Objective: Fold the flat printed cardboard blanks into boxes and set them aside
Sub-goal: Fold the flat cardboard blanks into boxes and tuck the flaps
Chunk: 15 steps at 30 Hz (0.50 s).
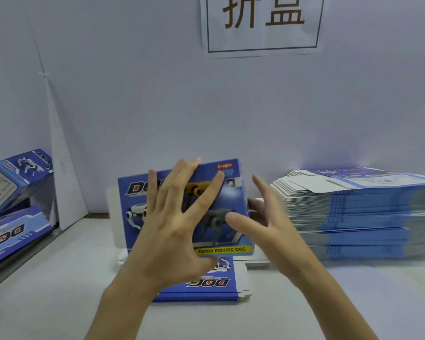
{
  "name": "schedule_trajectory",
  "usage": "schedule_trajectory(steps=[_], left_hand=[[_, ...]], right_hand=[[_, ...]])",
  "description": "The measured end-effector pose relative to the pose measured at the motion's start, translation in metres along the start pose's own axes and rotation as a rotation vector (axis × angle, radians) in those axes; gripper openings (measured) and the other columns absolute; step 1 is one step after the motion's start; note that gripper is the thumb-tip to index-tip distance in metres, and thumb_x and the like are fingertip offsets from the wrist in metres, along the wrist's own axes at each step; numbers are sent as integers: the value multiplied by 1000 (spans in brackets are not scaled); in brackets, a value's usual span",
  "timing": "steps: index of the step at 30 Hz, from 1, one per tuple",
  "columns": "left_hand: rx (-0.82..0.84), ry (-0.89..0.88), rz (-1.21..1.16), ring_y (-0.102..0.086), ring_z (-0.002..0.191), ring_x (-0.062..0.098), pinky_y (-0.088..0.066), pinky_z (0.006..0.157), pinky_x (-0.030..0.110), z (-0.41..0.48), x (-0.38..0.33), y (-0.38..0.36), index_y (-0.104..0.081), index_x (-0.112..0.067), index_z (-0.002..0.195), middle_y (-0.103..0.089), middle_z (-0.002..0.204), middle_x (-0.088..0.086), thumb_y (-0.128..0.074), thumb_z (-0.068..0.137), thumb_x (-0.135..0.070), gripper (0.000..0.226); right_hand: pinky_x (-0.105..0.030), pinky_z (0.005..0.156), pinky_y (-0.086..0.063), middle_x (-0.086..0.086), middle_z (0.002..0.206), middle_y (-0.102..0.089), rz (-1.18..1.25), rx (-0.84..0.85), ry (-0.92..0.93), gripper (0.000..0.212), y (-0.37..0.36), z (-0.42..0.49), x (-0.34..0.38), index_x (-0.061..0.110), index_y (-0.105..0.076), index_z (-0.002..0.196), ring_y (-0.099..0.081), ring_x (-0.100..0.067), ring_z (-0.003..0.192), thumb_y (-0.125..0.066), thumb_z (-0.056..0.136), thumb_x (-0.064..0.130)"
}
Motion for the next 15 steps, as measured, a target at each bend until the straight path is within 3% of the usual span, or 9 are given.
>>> schedule_trajectory(steps=[2, 4, 6, 9, 11, 13, 15], left_hand=[[2, 185, -51, 13, 148, 26, 11, 119, 46, 0, 9, -8, 0, -31, 153, 6, 160, 10, -65, 60, -72, 121], [42, 490, -238, 31, 141, 13, 13, 118, 40, -6, 26, -19, 26, -45, 143, 30, 156, 1, -62, 56, -83, 130], [142, 773, -465, 18, 145, 11, -3, 119, 41, -17, 44, -31, 33, -49, 135, 25, 158, -3, -62, 45, -79, 135], [227, 963, -959, -32, 141, 22, -26, 112, 38, -26, 50, -43, 13, -44, 148, -25, 158, 0, -71, 33, -86, 148], [195, 944, -1282, -50, 129, 21, -33, 113, 44, -23, 40, -45, -13, -32, 153, -47, 146, 4, -73, 26, -85, 150], [84, 965, -1427, -60, 118, 24, -42, 106, 48, -21, 40, -48, -44, -20, 142, -62, 131, 6, -81, 40, -73, 121], [-58, 1015, -1441, -66, 103, 23, -52, 89, 40, -22, 48, -47, -61, -15, 123, -72, 106, 3, -88, 47, -51, 88]], right_hand=[[-15, 62, -52, 11, 108, -63, 25, -106, -14, 94, 9, 3, -4, 35, -32, 145, -69, -1, 88, -74, 61, 38], [-18, 61, -52, 11, 96, -72, 95, -223, 64, 72, 19, 4, -2, 38, -47, 128, -72, -11, 86, -75, 62, 31], [-21, 59, -53, 4, 98, -74, 209, -261, 102, 61, 24, 6, -3, 30, -50, 121, -73, -16, 83, -75, 65, 22], [-30, 60, -56, -6, 107, -72, 356, -218, 45, 68, 25, 9, -11, 26, -48, 123, -72, -22, 86, -79, 62, 21], [-43, 74, -60, -6, 112, -72, 330, -83, -36, 70, 19, 10, -16, 29, -51, 120, -71, -28, 96, -81, 56, 28], [-42, 84, -58, -2, 111, -72, 184, 58, -118, 71, 12, 6, -21, 35, -54, 117, -71, -26, 99, -83, 52, 33], [-36, 88, -57, 3, 115, -69, 2, 61, -190, 75, 15, 4, -25, 40, -53, 119, -71, -18, 100, -84, 52, 39]])
Point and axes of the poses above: each hand's wrist, its own z-axis towards the middle knuckle, its own y-axis out of the back of the hand, x = y × z, the point moved 6 cm from there along z, towards the middle knuckle
